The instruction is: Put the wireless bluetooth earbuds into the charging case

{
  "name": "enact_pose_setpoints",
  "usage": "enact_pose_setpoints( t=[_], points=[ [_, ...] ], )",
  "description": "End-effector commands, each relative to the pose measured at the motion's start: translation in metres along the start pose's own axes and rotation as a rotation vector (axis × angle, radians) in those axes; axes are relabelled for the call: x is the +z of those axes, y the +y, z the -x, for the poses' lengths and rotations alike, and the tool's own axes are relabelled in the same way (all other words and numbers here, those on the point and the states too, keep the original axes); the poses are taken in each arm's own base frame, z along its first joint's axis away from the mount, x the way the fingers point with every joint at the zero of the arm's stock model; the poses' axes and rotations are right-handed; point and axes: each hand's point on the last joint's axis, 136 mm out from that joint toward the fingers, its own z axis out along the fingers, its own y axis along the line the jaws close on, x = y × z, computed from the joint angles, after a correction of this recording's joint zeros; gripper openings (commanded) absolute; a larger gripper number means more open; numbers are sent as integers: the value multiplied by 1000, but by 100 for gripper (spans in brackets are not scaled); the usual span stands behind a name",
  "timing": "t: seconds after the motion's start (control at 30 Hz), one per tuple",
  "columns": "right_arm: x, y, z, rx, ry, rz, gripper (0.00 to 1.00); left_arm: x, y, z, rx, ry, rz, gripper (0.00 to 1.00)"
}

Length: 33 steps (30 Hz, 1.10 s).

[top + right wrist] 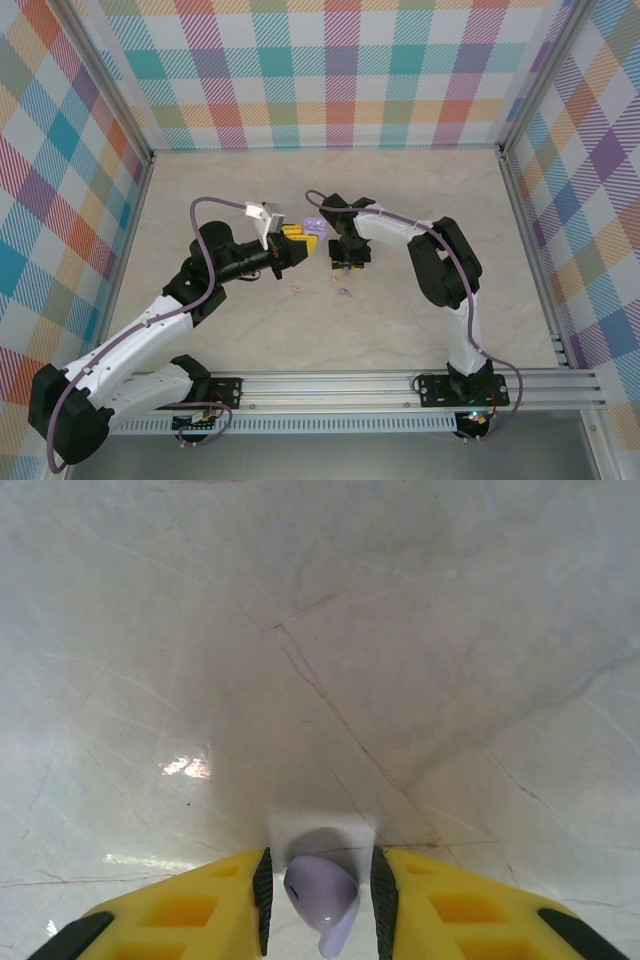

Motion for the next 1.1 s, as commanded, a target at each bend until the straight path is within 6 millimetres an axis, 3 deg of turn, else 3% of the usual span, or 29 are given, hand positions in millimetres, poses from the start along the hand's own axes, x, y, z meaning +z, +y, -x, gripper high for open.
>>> enact_pose_setpoints(
  t=[0.0,0.57,0.83,1.07],
  points=[
    [5,-7,-11,-21,51,-61,34,-3,-6,5,30,-22,-7,18],
    [4,-8,-2,-4,-4,-37,22,-5,0,0,16,-5,27,18],
    [-9,-28,6,67,-70,70,22,-2,27,-16,-35,24,150,19],
    [-18,-44,6,114,-107,153,23,13,45,-40,-92,98,183,19]
  ],
)
